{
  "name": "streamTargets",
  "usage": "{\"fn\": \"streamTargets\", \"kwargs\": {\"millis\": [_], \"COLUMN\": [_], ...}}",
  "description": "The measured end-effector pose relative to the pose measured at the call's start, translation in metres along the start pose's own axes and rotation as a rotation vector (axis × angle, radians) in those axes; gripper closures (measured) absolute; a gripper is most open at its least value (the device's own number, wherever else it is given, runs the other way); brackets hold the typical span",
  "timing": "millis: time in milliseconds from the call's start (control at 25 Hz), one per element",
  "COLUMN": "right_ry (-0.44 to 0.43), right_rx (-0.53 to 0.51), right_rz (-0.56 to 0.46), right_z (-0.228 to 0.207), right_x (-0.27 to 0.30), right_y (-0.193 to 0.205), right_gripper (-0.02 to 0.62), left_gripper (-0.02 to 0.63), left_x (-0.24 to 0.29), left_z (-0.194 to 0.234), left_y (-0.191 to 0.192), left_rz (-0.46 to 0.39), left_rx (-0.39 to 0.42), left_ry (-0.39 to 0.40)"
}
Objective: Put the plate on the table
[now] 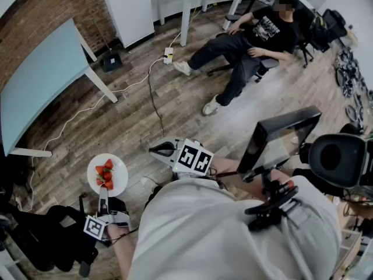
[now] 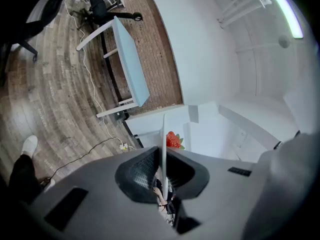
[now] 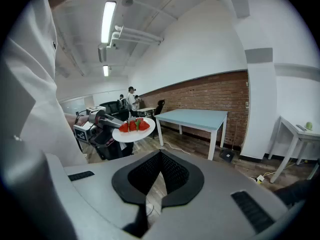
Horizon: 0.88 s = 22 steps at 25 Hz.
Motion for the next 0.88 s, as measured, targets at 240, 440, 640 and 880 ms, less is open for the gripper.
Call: {"fn": "streamTargets", "kwargs": {"millis": [240, 440, 640, 880], "right_ry": [-0.013, -0.029, -0.072, -0.068], "right_rx": [0.017, -0.022, -0.021, 0.012], "right_rz": [-0.011, -0.037, -0.054, -0.091], "right_z": [0.000, 0.002, -0.025, -0.012], "right_x": [-0.014, -0.032, -0.015, 0.034], "right_y": [0.008, 0.016, 0.016, 0.018], "right_gripper": [0.589, 0.588, 0.588, 0.555], "left_gripper": [0.589, 0.589, 0.589, 0.589], "left_x": [-0.008, -0.018, -0.006, -0.021], "left_z": [-0.002, -0.011, -0.017, 0.028], "left_y": [0.016, 0.031, 0.024, -0.024], "left_rz": [-0.003, -0.005, -0.049, -0.082], "left_rx": [0.011, 0.052, 0.050, 0.030], "left_ry": [-0.024, 0.005, -0.027, -0.031]}}
Point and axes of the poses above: the fingertips, and each gripper's own axes: x forward along the fingers, z to its left, y out of its underside, the point moved 10 cm from there along -x, backward along the fingers, and after that the axes turned 2 degrees about -z, right-handed, at the moved point
